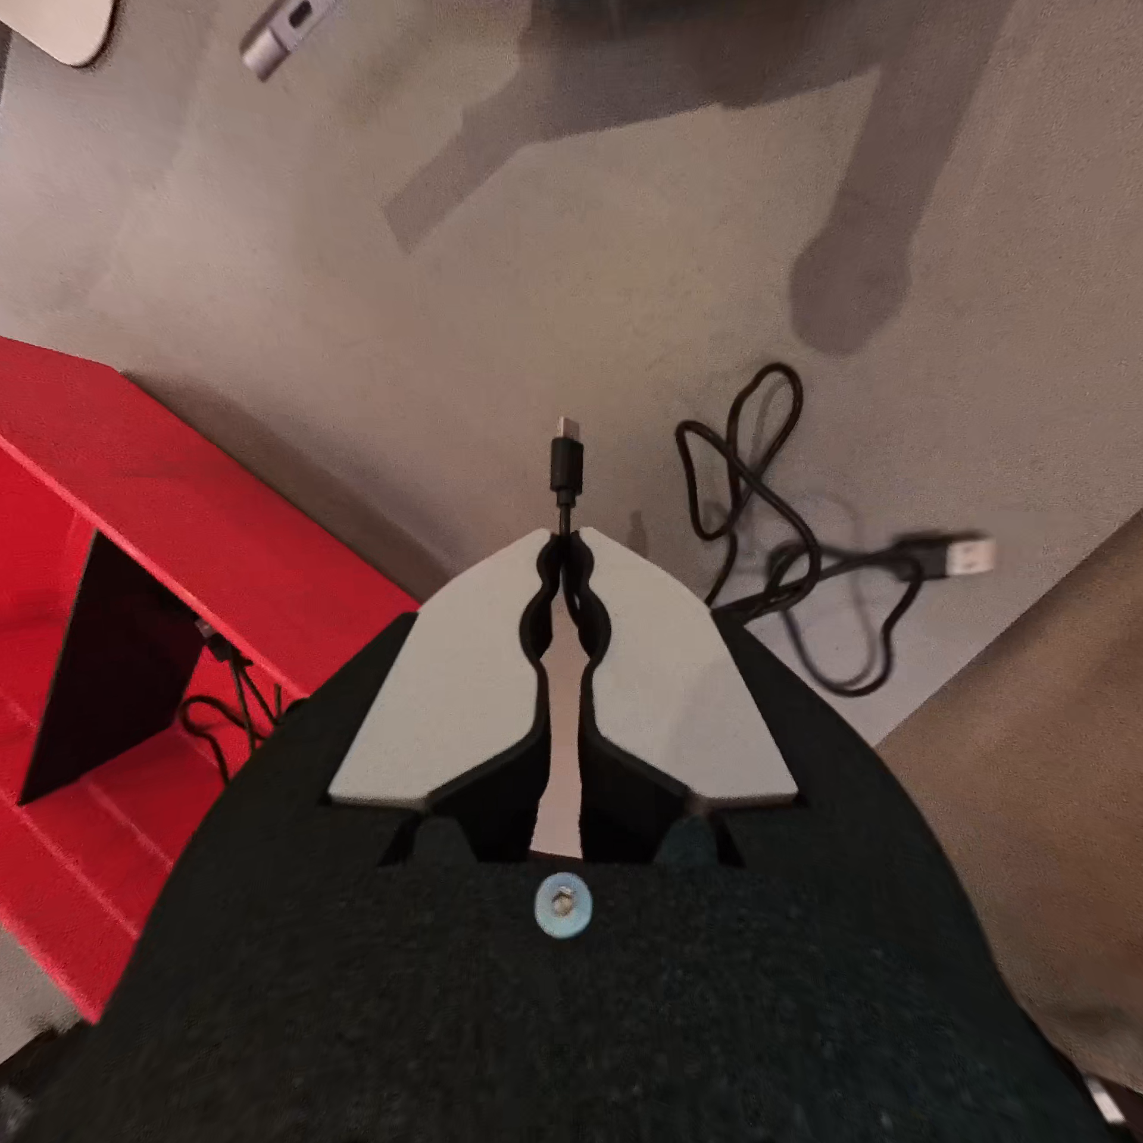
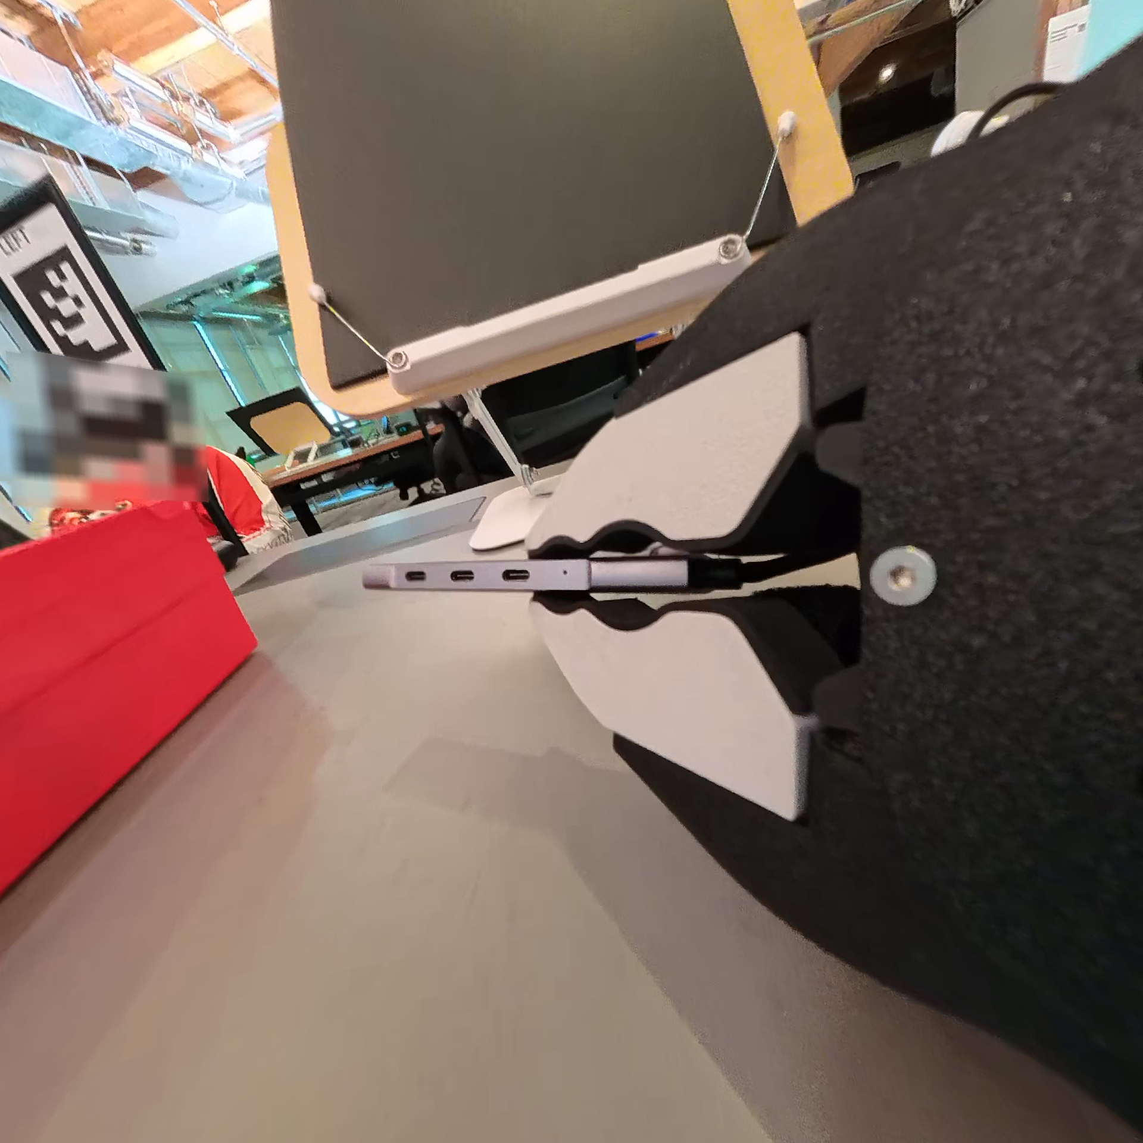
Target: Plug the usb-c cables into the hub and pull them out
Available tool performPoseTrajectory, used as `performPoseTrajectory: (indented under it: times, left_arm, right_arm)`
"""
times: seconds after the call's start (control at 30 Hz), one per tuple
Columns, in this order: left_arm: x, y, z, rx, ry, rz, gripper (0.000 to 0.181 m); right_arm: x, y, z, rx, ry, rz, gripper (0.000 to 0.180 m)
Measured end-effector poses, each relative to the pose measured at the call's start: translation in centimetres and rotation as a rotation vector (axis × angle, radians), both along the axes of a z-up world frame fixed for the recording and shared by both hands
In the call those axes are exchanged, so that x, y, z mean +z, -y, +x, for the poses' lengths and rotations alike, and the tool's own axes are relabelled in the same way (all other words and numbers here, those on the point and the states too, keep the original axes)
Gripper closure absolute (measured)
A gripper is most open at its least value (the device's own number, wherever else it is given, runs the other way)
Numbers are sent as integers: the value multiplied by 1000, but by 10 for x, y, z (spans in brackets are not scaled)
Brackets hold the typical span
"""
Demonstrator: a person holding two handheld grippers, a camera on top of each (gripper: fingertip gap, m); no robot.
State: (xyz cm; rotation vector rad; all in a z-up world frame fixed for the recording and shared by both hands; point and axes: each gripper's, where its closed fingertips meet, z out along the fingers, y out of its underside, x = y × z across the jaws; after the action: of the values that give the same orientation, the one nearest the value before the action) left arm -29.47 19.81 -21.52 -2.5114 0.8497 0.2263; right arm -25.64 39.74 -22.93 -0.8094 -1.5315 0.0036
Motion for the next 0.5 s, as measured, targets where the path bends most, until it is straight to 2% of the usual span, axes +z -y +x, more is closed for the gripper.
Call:
performPoseTrajectory:
  times: [0.03,0.13,0.37,0.5]
  left_arm:
    - [0,-4,2,11,27,11,179]
    - [7,-22,3,53,124,67,179]
    - [28,-81,36,150,733,118,179]
    - [31,-96,46,207,934,112,179]
  right_arm:
    - [2,2,0,6,-8,7,171]
    - [9,8,0,22,-29,52,171]
    - [37,28,2,55,-132,252,171]
    - [42,31,-1,11,-130,319,171]
